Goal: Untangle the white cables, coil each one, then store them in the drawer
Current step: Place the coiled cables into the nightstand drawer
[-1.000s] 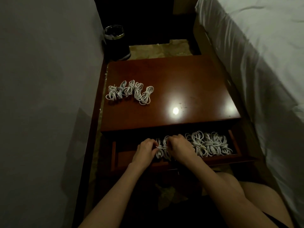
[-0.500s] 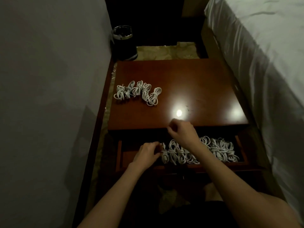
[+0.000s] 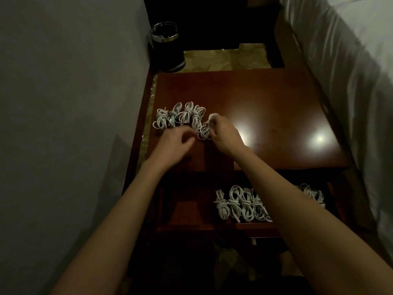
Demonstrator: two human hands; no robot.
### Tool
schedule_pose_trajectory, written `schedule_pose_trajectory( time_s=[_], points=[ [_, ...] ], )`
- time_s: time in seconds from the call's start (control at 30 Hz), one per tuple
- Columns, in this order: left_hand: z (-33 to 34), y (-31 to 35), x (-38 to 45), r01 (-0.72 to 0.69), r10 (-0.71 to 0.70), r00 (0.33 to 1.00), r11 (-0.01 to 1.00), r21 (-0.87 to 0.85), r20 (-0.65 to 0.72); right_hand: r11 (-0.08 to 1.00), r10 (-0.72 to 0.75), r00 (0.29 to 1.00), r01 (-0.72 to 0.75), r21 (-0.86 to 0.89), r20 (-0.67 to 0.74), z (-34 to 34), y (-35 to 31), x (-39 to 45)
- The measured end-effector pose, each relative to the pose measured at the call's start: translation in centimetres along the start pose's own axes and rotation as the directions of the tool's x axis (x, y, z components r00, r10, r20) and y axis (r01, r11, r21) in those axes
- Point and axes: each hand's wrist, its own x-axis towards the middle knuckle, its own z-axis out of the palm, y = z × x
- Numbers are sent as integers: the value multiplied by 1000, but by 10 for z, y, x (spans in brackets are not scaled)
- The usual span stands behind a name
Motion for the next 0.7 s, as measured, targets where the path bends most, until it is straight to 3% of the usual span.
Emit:
schedule_pose_trajectory(
  time_s=[0.07, 0.13, 0.37, 0.7],
  points=[
    [-4, 0, 23, 9, -1, 989, 999, 53, -149, 1000, 17, 1000, -17, 1, -17, 1, 1, -1],
    [1, -1, 46, -2, 26, 979, 993, 118, -201, 1000, 19, 1000, -19, -6, -24, 3, 2, -4],
    [22, 0, 82, -22, 73, 987, 945, 327, -144, 988, 65, 996, -56, 142, -66, 6, 8, -10],
    [11, 7, 74, 16, 10, 996, 954, 300, -84, 977, 101, 995, -97, 192, -13, 5, 3, -25]
  ],
)
